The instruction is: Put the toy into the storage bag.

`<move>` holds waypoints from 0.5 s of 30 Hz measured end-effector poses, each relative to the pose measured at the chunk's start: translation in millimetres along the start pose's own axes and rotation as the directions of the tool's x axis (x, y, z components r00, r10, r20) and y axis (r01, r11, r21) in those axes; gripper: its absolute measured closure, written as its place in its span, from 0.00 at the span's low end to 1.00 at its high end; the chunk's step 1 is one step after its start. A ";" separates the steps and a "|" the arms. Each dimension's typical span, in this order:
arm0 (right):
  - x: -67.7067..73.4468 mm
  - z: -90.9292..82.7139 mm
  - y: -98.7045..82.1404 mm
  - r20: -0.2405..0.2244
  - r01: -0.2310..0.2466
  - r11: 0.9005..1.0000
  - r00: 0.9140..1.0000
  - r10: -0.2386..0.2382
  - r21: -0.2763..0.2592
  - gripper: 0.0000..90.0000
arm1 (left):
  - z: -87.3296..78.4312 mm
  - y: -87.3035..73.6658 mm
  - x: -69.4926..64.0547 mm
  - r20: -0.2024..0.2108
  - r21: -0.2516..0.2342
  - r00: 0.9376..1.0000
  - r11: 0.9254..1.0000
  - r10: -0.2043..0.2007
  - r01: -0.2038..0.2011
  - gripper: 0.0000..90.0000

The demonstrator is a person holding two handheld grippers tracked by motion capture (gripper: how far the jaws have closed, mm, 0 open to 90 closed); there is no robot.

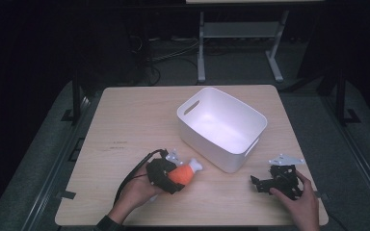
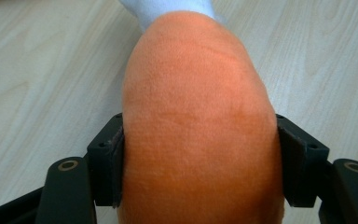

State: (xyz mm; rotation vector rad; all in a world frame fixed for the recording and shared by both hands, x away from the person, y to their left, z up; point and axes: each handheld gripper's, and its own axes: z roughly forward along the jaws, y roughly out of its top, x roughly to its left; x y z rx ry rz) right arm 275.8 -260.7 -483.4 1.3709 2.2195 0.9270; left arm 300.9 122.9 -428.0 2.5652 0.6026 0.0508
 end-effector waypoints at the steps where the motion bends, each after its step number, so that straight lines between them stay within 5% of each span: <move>1: 0.0 0.0 0.0 0.000 0.000 1.000 1.000 0.000 0.000 0.00 | -1.3 -0.2 0.2 0.000 -0.008 1.000 1.000 -0.001 0.001 0.33; 15: 0.0 0.0 0.0 0.000 0.000 1.000 1.000 0.000 0.000 0.00 | -23.9 -3.2 8.6 0.011 -0.032 0.999 0.999 0.032 -0.032 0.32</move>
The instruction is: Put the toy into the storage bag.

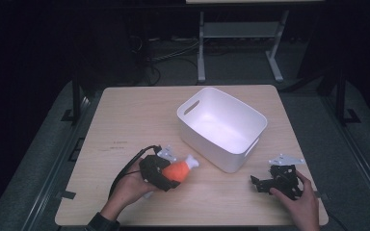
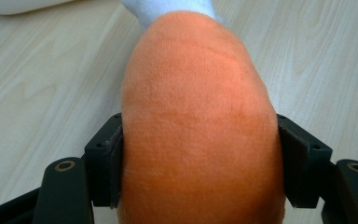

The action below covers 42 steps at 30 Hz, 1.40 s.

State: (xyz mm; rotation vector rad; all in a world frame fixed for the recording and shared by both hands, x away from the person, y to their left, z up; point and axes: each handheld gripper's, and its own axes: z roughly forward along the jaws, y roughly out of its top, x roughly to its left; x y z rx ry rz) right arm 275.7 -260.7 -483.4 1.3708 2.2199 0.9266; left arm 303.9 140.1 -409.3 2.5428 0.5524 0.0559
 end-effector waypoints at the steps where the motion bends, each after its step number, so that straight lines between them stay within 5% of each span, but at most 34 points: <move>1: 0.0 0.0 0.0 0.000 0.000 1.000 1.000 0.000 0.000 0.00 | -1.7 0.4 0.2 0.000 -0.011 1.000 1.000 -0.011 0.011 0.32; 42: 0.1 -0.1 0.0 -0.001 -0.001 1.000 1.000 0.001 0.000 0.00 | -65.4 13.1 22.7 -0.014 -0.115 1.000 0.993 -0.006 0.004 0.32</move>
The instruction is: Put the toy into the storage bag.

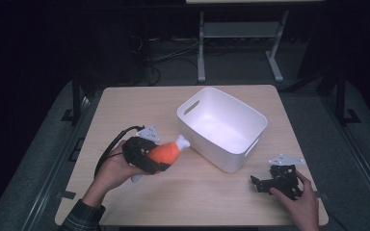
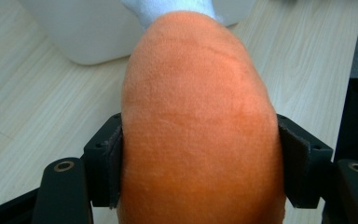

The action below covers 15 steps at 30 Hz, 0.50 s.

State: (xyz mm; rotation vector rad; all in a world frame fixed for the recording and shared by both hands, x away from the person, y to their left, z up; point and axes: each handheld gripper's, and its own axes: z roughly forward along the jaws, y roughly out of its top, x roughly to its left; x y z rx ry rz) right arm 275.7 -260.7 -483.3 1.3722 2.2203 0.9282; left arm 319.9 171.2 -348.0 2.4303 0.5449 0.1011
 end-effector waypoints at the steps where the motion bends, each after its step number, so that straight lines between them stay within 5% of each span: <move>1: 0.1 0.0 0.0 0.000 -0.001 1.000 1.000 0.001 0.000 0.00 | -0.8 1.5 0.3 -0.001 -0.006 1.000 1.000 0.002 -0.002 0.32; 15: 0.0 -0.1 0.0 0.001 0.000 1.000 1.000 0.000 -0.001 0.00 | -16.4 20.1 8.7 -0.009 -0.048 1.000 0.999 0.016 -0.017 0.32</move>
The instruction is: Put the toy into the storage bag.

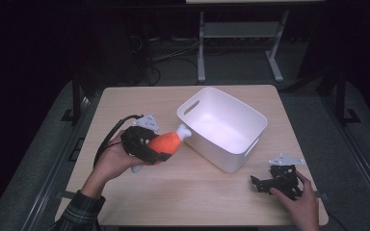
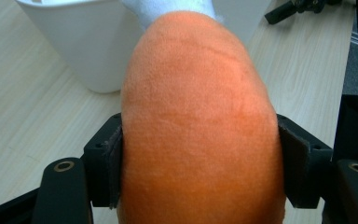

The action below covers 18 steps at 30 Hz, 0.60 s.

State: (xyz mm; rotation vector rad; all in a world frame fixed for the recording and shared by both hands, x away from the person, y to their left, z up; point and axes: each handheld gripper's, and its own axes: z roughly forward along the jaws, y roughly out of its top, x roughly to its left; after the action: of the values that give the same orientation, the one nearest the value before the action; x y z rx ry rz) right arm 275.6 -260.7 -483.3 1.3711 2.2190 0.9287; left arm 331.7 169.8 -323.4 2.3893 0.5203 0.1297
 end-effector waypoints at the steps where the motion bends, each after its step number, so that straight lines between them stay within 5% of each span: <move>1: 0.0 0.0 0.0 0.000 0.000 1.000 1.000 0.000 0.000 0.00 | -1.5 1.3 1.1 -0.001 0.000 1.000 1.000 0.004 -0.004 0.32; 18: 0.0 0.0 0.0 -0.001 0.000 1.000 1.000 0.000 0.001 0.00 | -12.1 24.6 19.5 -0.009 -0.030 1.000 0.999 0.019 -0.019 0.32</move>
State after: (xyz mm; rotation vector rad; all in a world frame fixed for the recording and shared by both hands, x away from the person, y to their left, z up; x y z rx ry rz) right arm 275.6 -260.7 -483.3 1.3713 2.2200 0.9289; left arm 354.9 168.0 -299.3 2.3657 0.4965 0.1547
